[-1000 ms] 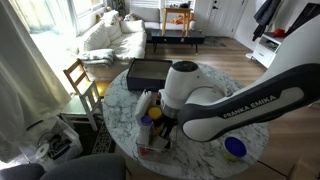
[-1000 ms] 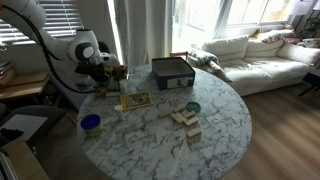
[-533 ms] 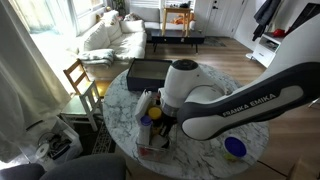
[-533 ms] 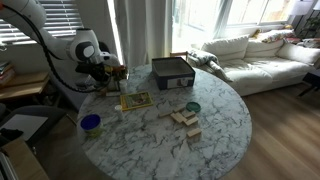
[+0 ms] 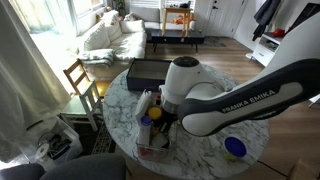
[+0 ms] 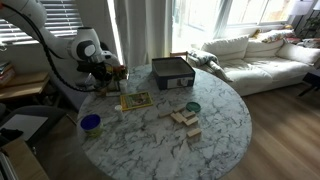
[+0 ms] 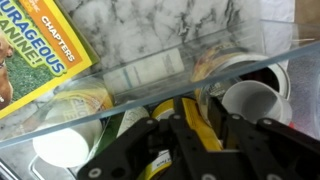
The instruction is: Put the scoop in the orange can then put the can in the clear box
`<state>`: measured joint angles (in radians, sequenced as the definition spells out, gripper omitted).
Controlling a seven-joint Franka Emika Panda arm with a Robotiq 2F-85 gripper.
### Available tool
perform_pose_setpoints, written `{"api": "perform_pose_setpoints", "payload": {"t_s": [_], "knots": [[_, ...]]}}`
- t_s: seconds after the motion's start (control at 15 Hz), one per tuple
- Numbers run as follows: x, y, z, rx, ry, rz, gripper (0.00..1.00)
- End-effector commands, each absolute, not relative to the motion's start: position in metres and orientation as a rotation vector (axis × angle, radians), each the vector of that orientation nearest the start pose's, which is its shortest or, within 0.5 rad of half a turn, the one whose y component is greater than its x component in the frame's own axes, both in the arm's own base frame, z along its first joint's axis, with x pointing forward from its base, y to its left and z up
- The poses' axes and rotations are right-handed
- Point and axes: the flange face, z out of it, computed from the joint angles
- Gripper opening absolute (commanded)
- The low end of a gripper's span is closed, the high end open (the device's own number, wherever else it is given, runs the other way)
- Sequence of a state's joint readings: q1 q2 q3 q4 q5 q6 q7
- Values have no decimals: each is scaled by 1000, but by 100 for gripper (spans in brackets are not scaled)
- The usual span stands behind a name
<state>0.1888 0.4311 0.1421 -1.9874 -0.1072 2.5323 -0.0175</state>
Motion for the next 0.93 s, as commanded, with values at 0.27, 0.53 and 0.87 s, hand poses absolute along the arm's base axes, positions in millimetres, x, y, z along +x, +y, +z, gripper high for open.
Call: {"api": "perform_pose_setpoints", "payload": {"t_s": [0.27,0.53,0.87], "knots": [[590,182,288,-3075,-610,-267,23],[583,175,315,-3068,-593,-279,56],[561,174,358,-3039,-701,-266,94]]}}
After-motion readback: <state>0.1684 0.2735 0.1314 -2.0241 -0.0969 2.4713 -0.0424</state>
